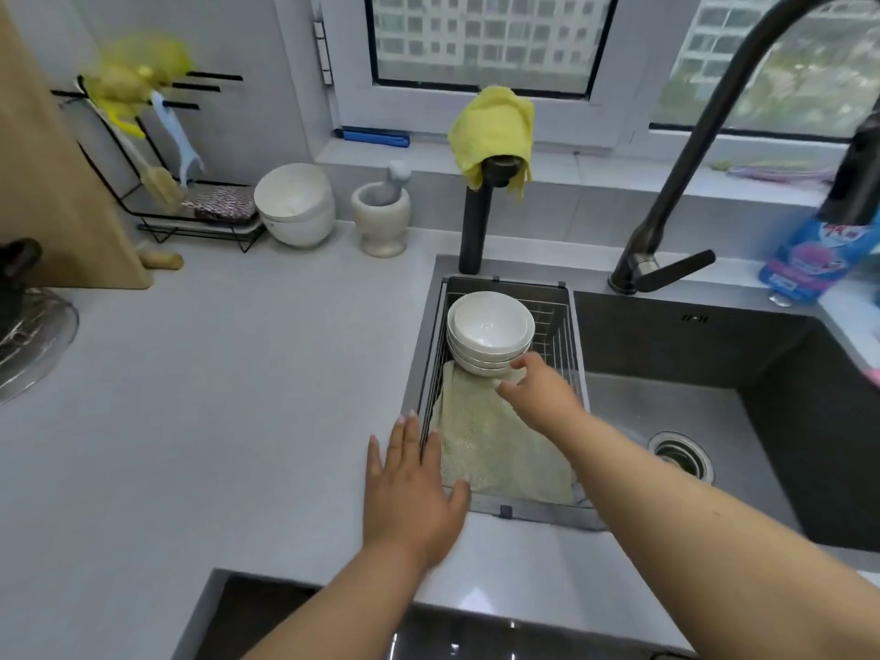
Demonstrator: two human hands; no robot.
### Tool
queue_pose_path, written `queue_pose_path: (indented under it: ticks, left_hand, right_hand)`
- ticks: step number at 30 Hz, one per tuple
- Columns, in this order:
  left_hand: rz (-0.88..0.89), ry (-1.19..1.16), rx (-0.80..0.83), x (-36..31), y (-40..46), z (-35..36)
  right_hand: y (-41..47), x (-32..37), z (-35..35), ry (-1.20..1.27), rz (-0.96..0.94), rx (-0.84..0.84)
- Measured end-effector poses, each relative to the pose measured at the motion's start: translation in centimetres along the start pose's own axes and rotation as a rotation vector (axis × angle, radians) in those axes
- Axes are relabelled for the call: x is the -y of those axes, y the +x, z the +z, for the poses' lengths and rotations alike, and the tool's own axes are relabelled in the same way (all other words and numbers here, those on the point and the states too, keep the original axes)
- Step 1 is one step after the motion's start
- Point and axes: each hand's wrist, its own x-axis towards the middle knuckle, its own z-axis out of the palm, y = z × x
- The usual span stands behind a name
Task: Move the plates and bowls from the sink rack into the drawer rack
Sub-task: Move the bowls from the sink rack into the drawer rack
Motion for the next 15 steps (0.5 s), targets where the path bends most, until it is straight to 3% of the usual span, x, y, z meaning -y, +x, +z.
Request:
queue_pose_path:
  ticks: [5, 9, 15]
  left_hand:
    - [0.022, -0.047, -0.017, 0.0, 0.5, -0.2]
    - [0.025, -0.102, -0.079, 0.1, 0.8, 0.2]
    - [0.044, -0.101, -0.081, 0.3, 1.1, 0.6]
  right_hand:
    - [5.1, 1.7, 0.7, -0.075, 0.032, 0.026]
    - [7.1, 2.3, 0.9, -0.147, 0.095, 0.140]
    - [7.8, 2.3, 0.3, -0.263, 0.028, 0.206]
